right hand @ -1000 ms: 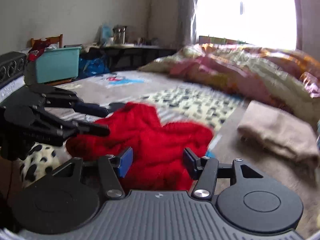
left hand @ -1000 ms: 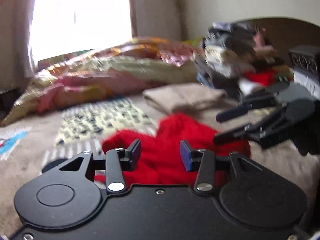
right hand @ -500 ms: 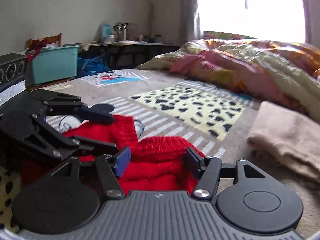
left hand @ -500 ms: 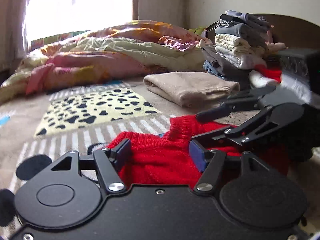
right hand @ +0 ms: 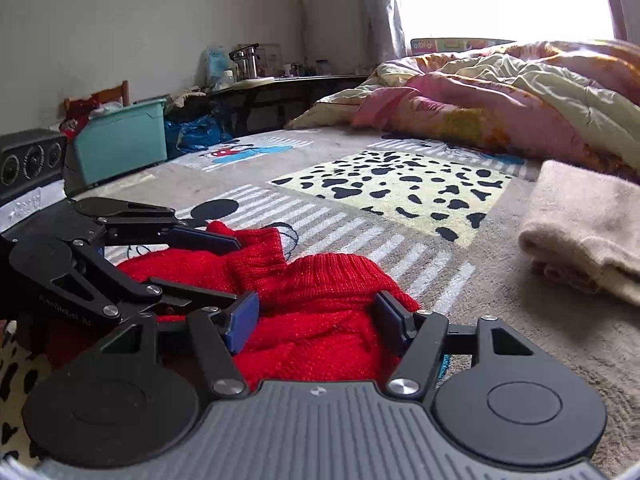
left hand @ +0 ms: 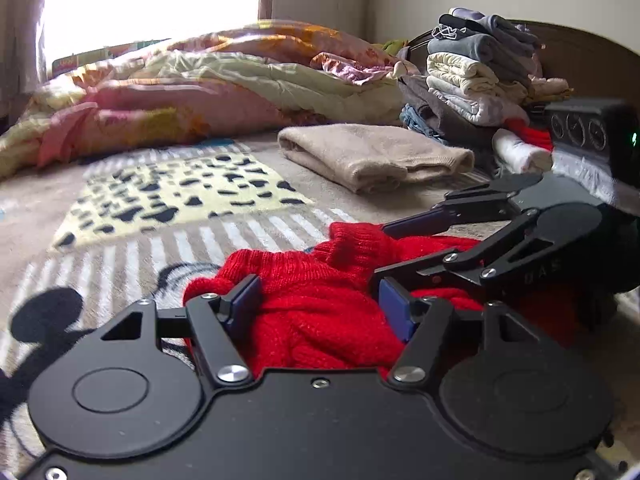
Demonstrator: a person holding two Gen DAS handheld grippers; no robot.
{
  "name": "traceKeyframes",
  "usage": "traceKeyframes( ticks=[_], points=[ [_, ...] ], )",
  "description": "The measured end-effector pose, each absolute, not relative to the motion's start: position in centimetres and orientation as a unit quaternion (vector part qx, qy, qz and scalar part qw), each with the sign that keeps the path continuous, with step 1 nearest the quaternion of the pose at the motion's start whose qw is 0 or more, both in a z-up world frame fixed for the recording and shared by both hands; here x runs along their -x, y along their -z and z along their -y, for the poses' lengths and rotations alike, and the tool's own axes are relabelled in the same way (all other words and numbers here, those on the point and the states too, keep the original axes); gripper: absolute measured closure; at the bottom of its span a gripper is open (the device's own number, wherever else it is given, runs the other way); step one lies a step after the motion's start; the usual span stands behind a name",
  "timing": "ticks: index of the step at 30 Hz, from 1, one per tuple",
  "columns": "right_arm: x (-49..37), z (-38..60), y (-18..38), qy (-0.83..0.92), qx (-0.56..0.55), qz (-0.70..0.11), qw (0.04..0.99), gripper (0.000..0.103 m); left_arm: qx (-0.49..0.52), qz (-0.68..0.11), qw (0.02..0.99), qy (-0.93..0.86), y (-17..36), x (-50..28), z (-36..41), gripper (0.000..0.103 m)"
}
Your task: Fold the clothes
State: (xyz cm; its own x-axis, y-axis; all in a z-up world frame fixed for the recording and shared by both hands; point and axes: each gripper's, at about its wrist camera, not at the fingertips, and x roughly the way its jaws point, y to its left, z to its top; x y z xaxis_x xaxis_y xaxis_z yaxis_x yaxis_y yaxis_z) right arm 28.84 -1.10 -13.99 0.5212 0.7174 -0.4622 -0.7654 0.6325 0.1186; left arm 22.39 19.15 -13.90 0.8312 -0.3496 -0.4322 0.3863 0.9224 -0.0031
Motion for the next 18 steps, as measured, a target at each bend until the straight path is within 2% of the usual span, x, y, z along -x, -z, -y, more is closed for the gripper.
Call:
traceKeyframes(
  ticks=[3,7,12,15,18],
  points=[
    [-28.0,1.6,12.6,-0.402,0.029,-0.247,0.881,0.038,-0.032,-0.202,0.966,0.159,12.9,-20.7,-19.2,0.038],
    [-25.5,4.1,11.9,-0.375,-0.052,-0.255,0.89,0.029,0.053,-0.2,0.968,0.138,11.9,-18.1,-21.4,0.032],
    [-25.1,7.2,14.1,-0.328,-0.201,-0.313,0.868,0.029,0.237,-0.239,0.935,0.11,13.4,-16.6,-25.5,0.03],
    [-25.1,8.5,15.8,-0.301,-0.28,-0.34,0.846,0.025,0.376,-0.26,0.885,0.089,15.3,-15.9,-27.5,0.029],
    [-25.1,8.9,16.9,-0.296,-0.321,-0.35,0.829,0.024,0.415,-0.26,0.867,0.089,15.5,-15.7,-27.9,0.027]
  ],
)
